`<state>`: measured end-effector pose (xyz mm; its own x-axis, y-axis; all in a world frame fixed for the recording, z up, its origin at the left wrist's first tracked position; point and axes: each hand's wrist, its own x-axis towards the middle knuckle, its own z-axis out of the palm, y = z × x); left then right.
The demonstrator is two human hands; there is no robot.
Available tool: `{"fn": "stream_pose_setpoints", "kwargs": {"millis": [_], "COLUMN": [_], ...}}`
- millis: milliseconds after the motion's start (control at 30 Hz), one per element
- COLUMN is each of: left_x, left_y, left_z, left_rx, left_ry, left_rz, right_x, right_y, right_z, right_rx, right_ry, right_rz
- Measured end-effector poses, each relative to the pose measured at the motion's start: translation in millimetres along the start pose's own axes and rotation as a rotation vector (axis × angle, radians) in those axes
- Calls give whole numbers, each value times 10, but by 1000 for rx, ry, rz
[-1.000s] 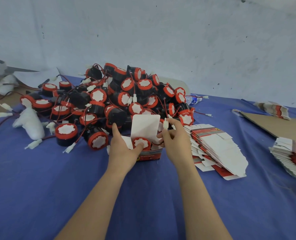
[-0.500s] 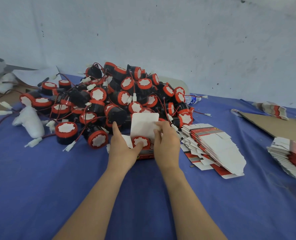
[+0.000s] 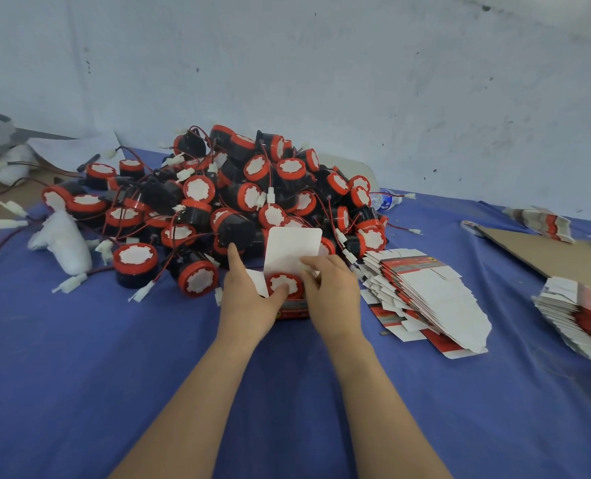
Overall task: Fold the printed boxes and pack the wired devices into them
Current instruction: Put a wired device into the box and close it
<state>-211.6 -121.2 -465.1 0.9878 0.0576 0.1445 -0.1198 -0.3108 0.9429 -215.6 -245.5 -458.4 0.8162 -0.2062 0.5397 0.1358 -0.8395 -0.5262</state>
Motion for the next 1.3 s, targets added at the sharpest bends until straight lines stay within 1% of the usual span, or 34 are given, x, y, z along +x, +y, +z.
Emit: {"fn": "stream_pose_setpoints", "kwargs": {"millis": [67, 233, 333, 467, 567, 633, 700, 767, 833, 900, 967, 1000, 1067, 1100, 1167, 1300], "left_x": [1, 2, 6, 9, 10, 10, 13, 15, 14, 12, 10, 9, 8, 9, 7, -1], "left_y": [-1, 3, -4, -12, -8, -8, -10, -8, -3, -4, -5, -3, 6, 9, 16, 22], "left_z": [0, 4, 5, 0, 0, 1, 1, 5, 6, 3, -2, -3, -2, -2, -2, -13], "left_rx": [0, 1, 5, 10, 13, 16, 21, 30, 39, 41, 36, 34, 35, 37, 41, 54], "left_ry": [0, 4, 4, 4, 5, 7, 7, 8, 8, 4, 0, -1, -3, -5, -9, -20], "left_rz": [2, 4, 7, 9, 11, 13, 13, 13, 11, 6, 0, -3, -4, -4, -5, -11], "right_x": [6, 29, 27, 23, 35, 30, 17, 10, 21, 52, 77, 79, 67, 63, 62, 27], "right_y": [13, 30, 48, 57, 65, 53, 39, 26, 13, 13, 22, 17, -3, -5, -23, -118], "right_z": [-18, -70, -97, -145, -168, -165, -166, -185, -235, -340, -487, -554, -618, -611, -566, -417], "right_rx": [-16, -158, -216, -274, -210, -115, -31, -23, -50, -24, 81, 120, 48, -14, -71, -74], "right_ry": [-13, -57, -140, -228, -315, -289, -190, -136, -138, -160, -240, -320, -478, -504, -460, -286], "right_rz": [7, 29, 45, 132, 221, 248, 257, 261, 261, 250, 214, 205, 182, 163, 135, 112]}}
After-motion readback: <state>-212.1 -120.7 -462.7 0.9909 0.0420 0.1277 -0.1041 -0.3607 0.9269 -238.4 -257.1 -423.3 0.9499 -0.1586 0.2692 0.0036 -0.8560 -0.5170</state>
